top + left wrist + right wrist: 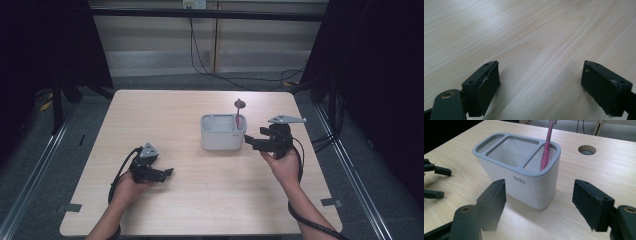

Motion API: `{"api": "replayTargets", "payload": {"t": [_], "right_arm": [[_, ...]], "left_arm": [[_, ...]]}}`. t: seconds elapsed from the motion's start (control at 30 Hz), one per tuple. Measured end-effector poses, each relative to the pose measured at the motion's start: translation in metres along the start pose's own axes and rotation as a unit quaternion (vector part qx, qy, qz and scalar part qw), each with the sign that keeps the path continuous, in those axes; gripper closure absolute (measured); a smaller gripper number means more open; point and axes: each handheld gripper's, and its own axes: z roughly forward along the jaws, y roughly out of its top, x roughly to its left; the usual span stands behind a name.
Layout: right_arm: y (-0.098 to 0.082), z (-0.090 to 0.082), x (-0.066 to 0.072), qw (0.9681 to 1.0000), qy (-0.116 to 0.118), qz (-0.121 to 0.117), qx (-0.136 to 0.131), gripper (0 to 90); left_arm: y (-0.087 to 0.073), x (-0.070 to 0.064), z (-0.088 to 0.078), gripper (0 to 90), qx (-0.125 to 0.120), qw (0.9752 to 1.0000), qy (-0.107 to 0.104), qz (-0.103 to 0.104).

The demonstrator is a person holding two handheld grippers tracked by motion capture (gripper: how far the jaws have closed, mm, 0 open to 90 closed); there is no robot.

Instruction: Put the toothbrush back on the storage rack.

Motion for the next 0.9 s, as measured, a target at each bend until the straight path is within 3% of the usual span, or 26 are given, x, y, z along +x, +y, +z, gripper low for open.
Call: {"api": "replayTargets", "payload": {"t": [0.9], "right_arm": [[-0.034, -0.001, -0.004, 0.9997, 0.005, -0.010, 0.023, 27.2]], "left_arm": [[0.000, 0.000, 0.000, 14.9, 0.000, 1.0000, 0.001, 0.000]]}}
